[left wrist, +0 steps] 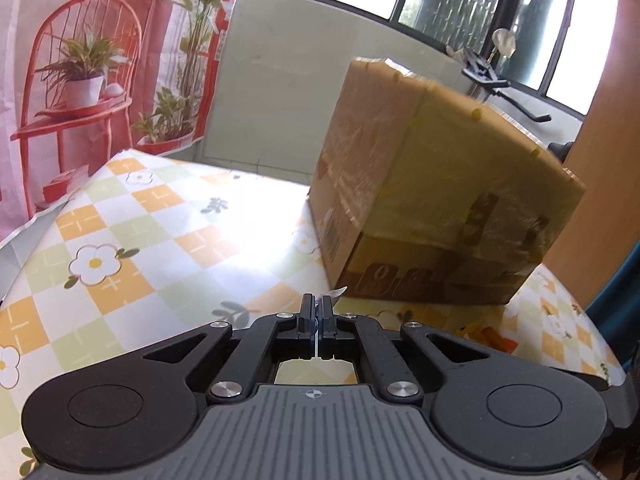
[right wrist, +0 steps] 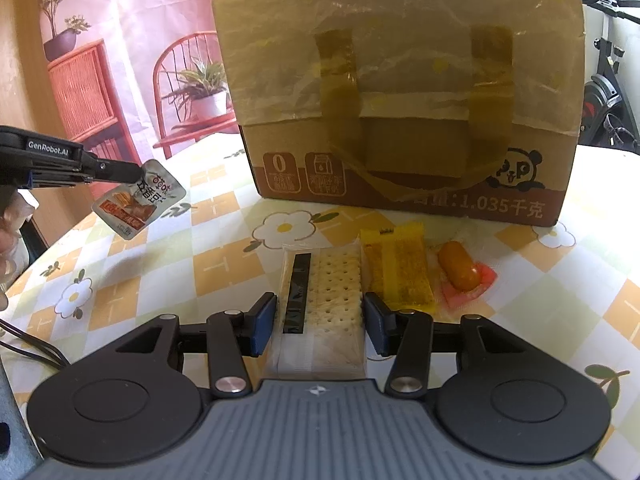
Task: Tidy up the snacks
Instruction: 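Carry both packets over the box and open both grippers to drop them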
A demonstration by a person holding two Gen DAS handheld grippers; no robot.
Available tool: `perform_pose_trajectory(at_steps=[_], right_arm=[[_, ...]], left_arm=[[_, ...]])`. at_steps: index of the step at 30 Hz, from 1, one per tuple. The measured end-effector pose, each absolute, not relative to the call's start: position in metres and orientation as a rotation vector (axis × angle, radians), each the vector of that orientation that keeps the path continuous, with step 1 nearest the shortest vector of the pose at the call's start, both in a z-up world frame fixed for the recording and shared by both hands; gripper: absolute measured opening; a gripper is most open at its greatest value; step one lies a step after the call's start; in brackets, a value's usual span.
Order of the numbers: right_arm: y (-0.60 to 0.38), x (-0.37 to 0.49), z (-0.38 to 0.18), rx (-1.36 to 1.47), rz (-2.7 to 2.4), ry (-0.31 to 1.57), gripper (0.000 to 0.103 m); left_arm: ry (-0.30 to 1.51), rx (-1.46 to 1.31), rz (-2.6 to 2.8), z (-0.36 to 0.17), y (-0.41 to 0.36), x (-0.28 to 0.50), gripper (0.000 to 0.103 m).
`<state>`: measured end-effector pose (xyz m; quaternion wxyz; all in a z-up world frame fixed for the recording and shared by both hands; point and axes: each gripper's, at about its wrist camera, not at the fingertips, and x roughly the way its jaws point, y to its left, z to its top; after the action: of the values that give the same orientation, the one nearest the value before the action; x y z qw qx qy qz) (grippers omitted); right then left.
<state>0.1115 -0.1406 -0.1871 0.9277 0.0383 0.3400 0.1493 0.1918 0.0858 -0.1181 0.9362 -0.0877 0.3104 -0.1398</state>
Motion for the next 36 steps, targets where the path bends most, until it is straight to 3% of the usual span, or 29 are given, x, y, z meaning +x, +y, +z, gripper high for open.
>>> perform_pose_trajectory(at_steps=[11,25,36], right_arm=[[-0.153,0.105,-0.159,0.139,0.314,0.598,0.049],[-0.171,0.133,-0.038,0.125,0.344,0.311,0.049],[-0.184,0.24,0.003,0.081,0.253,0.278,0.049]], left_arm=[[0.505,-0.161,-0.38,-0.066,0.057,0.187,0.002],[0.261,-0.075,-0.465,0.023,-0.008,0.213,0.002],[0.358,-0.076,-0.396,0.016,-0.03,0.307,0.002]])
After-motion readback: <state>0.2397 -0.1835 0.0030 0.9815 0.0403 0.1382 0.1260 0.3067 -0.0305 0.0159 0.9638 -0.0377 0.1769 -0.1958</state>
